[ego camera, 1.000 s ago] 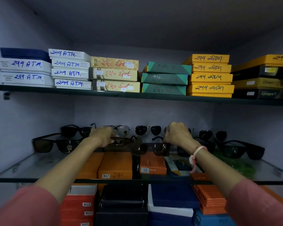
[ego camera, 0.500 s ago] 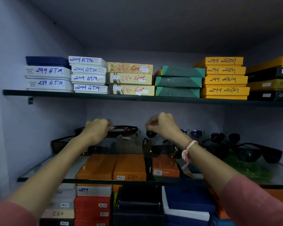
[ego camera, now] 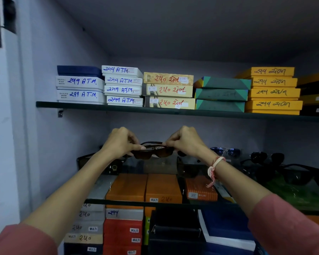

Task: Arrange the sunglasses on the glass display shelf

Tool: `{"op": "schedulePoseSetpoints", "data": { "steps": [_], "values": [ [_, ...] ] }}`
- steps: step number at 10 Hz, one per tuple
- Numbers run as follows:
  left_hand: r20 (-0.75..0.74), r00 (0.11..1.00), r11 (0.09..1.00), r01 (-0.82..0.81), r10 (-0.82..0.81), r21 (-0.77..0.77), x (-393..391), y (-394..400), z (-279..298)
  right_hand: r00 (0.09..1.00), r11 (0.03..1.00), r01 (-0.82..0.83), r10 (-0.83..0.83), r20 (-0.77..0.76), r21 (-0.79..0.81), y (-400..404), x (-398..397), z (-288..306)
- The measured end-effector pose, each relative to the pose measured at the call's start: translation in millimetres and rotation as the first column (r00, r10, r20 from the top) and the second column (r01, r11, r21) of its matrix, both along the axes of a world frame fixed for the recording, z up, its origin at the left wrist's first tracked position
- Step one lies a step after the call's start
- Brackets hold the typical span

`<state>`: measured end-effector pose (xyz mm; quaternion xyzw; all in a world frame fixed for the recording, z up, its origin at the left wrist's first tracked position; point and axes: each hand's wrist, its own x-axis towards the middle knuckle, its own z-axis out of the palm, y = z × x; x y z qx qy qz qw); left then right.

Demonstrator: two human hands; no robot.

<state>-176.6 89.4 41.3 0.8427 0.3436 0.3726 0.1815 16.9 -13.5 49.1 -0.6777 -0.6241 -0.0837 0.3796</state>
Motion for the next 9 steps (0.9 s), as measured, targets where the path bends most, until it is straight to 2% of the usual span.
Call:
{"op": "schedulePoseSetpoints", "data": {
  "steps": [1, 2, 3, 5, 7, 8, 9],
  "values": [
    [-0.123, 0.985, 0.989, -0.109, 0.121, 0.097, 0, 4, 3, 0.993, 0.99, 0.111, -0.107, -0.041, 0.086, 4, -1, 0],
    [-0.16, 0.965, 0.974, -0.186, 0.205, 0.128, 1, 7, 3, 0.974, 0.975, 0.214, -0.209, -0.092, 0.053, 9, 1, -2],
    [-0.183, 0.947, 0.964, -0.256, 0.265, 0.068, 4, 13, 2, 0.96, 0.963, 0.266, -0.268, -0.083, -0.043, 16, 3, -9],
    [-0.291, 0.919, 0.955, -0.293, 0.267, -0.051, 15, 22, -7, 0.927, 0.914, 0.358, -0.372, -0.042, -0.19, 32, 3, -27],
    [-0.337, 0.915, 0.955, -0.274, 0.224, -0.11, 21, 30, -11, 0.937, 0.911, 0.337, -0.348, -0.004, -0.235, 46, 7, -40],
    [-0.377, 0.883, 0.938, -0.336, 0.28, -0.09, 23, 26, -9, 0.944, 0.907, 0.318, -0.33, 0.006, -0.276, 44, 8, -42],
    [-0.297, 0.881, 0.919, -0.394, 0.367, -0.033, 23, 16, -9, 0.948, 0.935, 0.3, -0.315, -0.054, -0.191, 31, 7, -36]
  ]
}}
